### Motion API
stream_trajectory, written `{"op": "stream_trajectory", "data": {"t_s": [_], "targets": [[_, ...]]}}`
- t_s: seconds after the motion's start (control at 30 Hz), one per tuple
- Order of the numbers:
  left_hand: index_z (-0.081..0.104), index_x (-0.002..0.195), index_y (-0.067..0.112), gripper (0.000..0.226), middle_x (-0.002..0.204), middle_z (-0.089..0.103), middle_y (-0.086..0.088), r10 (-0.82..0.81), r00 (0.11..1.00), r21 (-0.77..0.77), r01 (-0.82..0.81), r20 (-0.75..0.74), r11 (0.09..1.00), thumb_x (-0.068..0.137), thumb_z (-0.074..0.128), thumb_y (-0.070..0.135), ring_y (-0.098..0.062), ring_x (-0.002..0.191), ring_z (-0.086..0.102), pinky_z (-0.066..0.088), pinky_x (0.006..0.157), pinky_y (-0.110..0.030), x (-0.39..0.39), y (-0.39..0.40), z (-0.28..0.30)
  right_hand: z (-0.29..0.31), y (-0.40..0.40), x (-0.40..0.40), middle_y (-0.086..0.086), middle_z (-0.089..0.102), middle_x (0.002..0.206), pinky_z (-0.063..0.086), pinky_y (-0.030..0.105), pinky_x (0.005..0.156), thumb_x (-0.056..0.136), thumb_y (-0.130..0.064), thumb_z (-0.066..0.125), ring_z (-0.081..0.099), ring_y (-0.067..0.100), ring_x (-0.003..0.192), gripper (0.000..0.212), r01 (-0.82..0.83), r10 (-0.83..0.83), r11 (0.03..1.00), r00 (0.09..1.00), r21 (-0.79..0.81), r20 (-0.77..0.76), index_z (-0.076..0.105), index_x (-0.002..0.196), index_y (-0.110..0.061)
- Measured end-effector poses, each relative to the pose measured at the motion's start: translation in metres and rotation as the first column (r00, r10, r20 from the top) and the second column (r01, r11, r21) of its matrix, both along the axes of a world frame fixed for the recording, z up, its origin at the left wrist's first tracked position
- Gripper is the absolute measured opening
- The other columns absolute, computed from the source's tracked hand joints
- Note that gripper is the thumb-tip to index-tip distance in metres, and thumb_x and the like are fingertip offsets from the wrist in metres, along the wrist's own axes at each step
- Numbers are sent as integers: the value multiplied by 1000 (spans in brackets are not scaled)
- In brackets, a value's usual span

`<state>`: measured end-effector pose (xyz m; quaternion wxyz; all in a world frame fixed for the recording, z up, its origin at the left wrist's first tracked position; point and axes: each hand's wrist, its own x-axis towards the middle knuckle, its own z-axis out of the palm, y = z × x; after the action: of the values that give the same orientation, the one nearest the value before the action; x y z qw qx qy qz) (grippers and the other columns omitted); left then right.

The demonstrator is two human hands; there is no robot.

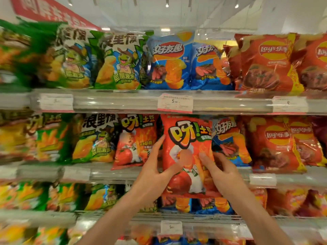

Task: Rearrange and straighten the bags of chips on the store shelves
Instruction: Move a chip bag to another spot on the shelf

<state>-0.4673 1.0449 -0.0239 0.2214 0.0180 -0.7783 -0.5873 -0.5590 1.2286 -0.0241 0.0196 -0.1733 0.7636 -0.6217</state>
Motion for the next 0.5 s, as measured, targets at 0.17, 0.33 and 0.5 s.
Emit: {"op": "stream_trajectory", "data": {"t_s": [0.17,0.33,0.5], "targets": [[20,135,77,92,147,45,25,74,997,4,-74,8,997,61,74,79,-9,130,53,50,103,-47,49,-68,-4,2,-68,36,-29,66,92,51,16,64,52,-85,61,66,-3,81,62,-74,73,997,996,14,57,58,100,-47],[26,138,70,82,130,57,34,76,997,32,-75,-33,997,76,77,58,4,117,60,57,93,-35,115,-152,-2,4,-157,91,-12,72,110,58,37,82,54,-93,59,69,13,97,92,-188,180,978,980,95,86,56,129,-40],[20,136,76,84,132,51,37,207,978,-9,-207,-16,978,72,73,66,6,114,60,58,89,-29,199,-245,-6,6,-259,157,-20,70,110,54,25,75,58,-87,60,68,2,94,81,-290,286,949,957,121,50,60,124,-39]]}}
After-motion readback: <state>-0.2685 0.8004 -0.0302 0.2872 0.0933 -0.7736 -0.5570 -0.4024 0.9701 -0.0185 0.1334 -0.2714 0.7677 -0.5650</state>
